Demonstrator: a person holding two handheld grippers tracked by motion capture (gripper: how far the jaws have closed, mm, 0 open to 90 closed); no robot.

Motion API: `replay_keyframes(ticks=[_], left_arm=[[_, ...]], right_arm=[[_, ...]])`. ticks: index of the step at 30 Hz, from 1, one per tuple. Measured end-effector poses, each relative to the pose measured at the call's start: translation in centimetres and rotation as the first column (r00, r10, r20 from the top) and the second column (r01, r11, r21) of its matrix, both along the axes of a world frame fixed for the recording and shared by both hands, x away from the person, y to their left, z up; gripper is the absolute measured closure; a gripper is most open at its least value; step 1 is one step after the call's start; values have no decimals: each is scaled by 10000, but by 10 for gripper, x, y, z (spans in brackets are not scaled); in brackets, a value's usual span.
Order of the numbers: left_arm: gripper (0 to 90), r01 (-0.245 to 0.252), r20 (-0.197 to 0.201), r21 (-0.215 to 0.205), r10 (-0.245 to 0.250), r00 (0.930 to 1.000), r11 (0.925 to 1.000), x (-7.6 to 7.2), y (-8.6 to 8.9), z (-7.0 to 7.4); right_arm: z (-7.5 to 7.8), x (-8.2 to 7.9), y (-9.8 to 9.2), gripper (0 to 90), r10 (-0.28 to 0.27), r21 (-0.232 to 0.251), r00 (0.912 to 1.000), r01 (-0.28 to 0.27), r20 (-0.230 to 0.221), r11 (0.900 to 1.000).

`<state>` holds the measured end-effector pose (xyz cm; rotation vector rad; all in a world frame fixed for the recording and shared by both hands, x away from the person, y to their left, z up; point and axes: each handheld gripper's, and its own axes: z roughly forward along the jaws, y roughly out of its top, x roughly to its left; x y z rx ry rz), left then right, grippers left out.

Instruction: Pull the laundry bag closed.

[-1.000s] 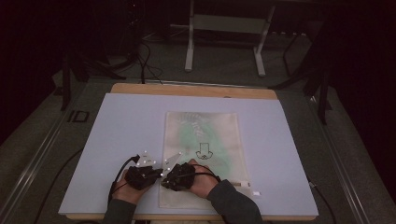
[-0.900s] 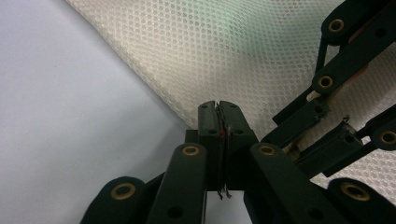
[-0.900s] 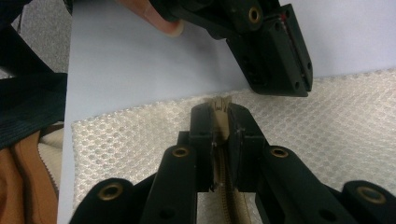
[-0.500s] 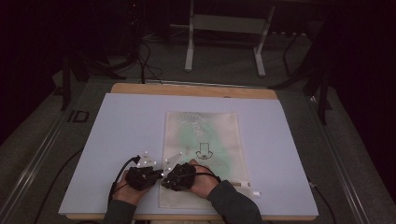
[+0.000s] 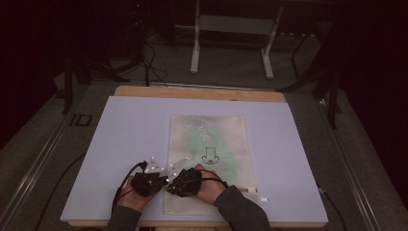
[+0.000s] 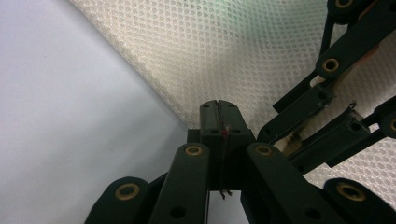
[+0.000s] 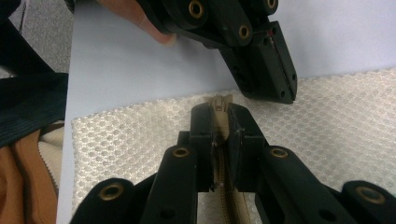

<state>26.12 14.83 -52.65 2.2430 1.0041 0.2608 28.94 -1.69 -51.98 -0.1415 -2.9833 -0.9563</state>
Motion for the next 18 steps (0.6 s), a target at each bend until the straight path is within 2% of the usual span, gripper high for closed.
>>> replay_keyframes(ticks=[15, 18], left_arm=[[897, 40, -51, 111, -39, 10000, 9999, 1, -1, 1], [897, 45, -52, 142, -45, 10000, 9999, 1, -1, 1]], right_arm=[[2, 3, -7, 824, 25, -170, 10000, -25, 28, 9999], [3, 4, -9, 824, 138, -376, 9999, -135, 62, 9992]])
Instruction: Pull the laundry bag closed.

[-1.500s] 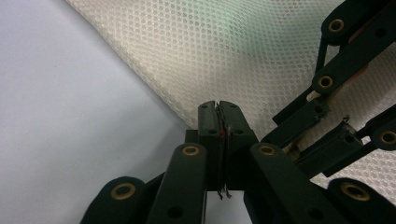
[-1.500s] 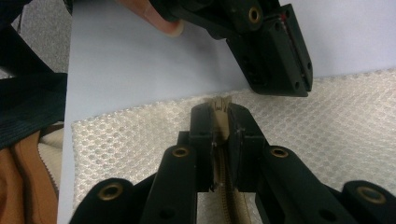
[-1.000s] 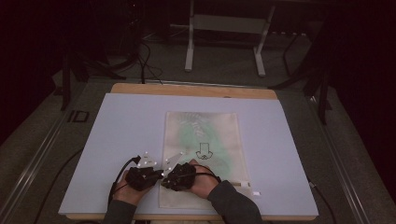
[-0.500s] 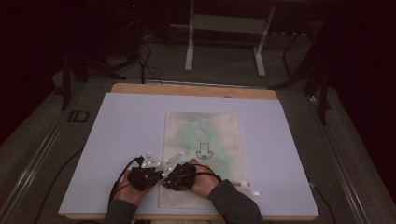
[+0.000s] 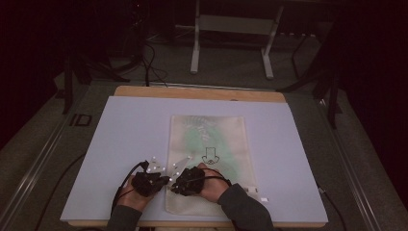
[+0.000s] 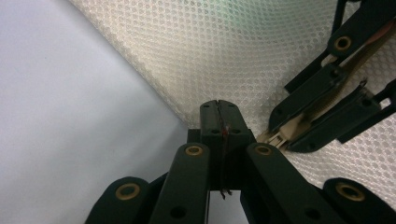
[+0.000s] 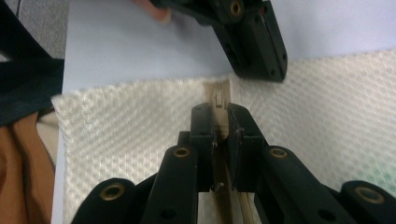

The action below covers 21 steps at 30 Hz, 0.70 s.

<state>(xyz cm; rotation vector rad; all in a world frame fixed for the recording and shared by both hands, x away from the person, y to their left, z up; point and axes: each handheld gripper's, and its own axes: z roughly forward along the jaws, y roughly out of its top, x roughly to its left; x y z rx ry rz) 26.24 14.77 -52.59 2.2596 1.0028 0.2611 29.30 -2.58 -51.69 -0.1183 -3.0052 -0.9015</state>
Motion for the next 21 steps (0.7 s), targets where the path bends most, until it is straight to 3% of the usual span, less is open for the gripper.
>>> replay_keyframes(ticks=[5, 17, 21], left_arm=[[896, -12, -50, -114, 12, 10000, 9999, 1, 1, 0], [870, -51, -16, -611, 51, 10000, 9981, -6, 5, 5], [866, 36, -34, -522, -37, 10000, 9986, -7, 2, 5]], right_arm=[[-1, 3, -9, 823, -124, 161, 9996, 128, -250, 9998], [-3, -1, -1, 823, -285, 310, 9995, 281, 120, 9991], [-3, -1, 1, 823, -422, 376, 9987, 412, 280, 9984]])
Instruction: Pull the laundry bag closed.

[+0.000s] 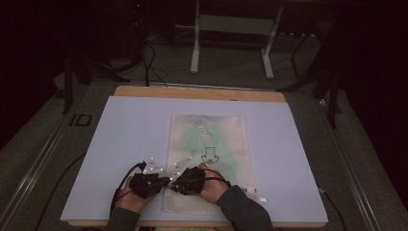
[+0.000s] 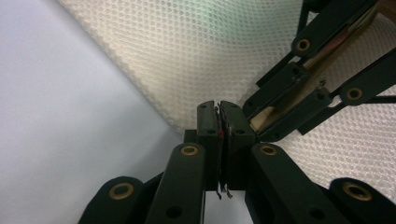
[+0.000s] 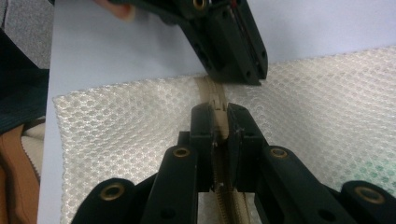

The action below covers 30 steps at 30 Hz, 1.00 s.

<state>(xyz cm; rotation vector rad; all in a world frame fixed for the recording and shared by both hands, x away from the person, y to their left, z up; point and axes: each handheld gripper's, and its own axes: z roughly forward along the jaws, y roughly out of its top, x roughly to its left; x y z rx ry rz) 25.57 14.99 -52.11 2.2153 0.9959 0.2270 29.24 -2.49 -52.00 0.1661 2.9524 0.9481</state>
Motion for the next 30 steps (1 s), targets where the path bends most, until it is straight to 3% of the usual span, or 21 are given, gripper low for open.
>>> replay_keyframes(ticks=[6, 13, 19, 30], left_arm=[[888, -200, -260, -20, 200, 9995, 9998, 1, -1, -3], [894, -158, -39, 622, 161, 9999, 9979, -2, -8, -2], [895, -177, -167, 217, 181, 9997, 9996, 0, -5, -4], [895, -122, -221, 79, 124, 9997, 9999, 1, -3, -5]], right_arm=[[2, 1, 2, 822, 152, -213, 9999, -151, 60, 9997], [2, 0, 2, 823, 297, -329, 9995, -294, 69, 9990], [3, -1, 2, 823, 327, -449, 9993, -317, 201, 9985], [3, 0, -8, 823, 322, -472, 9994, -315, 142, 9984]])
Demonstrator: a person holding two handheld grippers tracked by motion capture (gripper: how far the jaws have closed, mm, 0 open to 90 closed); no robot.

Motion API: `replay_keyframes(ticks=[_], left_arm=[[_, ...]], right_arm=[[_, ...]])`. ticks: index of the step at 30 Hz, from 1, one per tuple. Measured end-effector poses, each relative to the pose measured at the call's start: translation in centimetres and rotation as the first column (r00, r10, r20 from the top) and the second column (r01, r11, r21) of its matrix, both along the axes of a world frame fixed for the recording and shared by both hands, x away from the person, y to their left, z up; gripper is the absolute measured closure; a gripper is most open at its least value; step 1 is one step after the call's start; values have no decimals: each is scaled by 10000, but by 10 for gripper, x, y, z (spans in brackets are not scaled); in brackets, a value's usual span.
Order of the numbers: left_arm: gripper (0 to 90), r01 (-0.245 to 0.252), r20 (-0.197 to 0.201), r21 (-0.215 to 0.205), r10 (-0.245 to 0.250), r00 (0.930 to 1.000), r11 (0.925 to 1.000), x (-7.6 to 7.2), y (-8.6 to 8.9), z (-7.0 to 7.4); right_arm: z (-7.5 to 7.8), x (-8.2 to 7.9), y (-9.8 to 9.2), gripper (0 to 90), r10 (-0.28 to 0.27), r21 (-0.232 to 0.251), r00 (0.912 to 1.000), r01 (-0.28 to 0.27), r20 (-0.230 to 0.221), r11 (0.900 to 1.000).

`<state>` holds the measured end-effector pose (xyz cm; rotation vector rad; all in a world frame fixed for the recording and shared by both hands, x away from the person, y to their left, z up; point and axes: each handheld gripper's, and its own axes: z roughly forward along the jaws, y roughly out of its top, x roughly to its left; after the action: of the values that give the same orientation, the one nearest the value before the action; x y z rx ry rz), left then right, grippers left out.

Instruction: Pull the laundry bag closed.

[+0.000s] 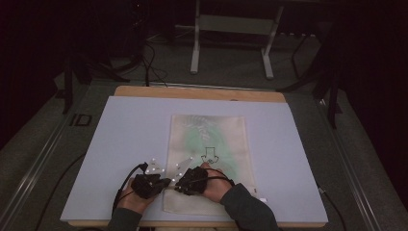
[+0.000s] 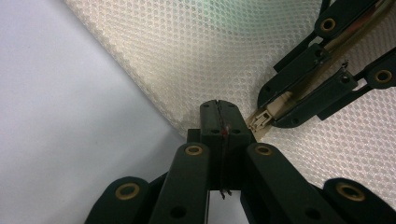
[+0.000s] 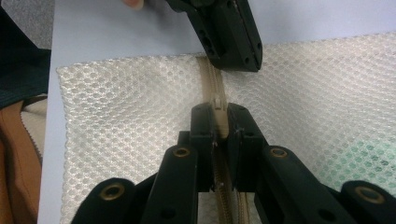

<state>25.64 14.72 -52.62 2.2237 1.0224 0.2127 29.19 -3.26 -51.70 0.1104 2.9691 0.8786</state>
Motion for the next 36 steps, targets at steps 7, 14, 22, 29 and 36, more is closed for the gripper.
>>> replay_keyframes(ticks=[7, 14, 22, 29, 36], left_arm=[[895, 15, -10, -75, -15, 10000, 10000, 0, 1, -1], [895, 3, -35, -85, -3, 10000, 10000, 0, 1, 0], [895, -18, -63, -108, 17, 10000, 9999, 1, 1, 0], [894, 11, -112, -85, -12, 9999, 10000, 2, 1, 0], [894, 40, -148, -94, -42, 9999, 9999, 2, 1, 0]], right_arm=[[3, 0, 3, 823, 234, -363, 9995, -227, 190, 9991], [3, -1, -3, 823, 151, -385, 9998, -145, 155, 9992], [5, 0, -1, 823, 325, -645, 9992, -311, 214, 9974], [5, -1, -1, 823, 289, -699, 9994, -274, 195, 9972], [7, 0, -3, 823, 339, -808, 9993, -326, 149, 9962]])
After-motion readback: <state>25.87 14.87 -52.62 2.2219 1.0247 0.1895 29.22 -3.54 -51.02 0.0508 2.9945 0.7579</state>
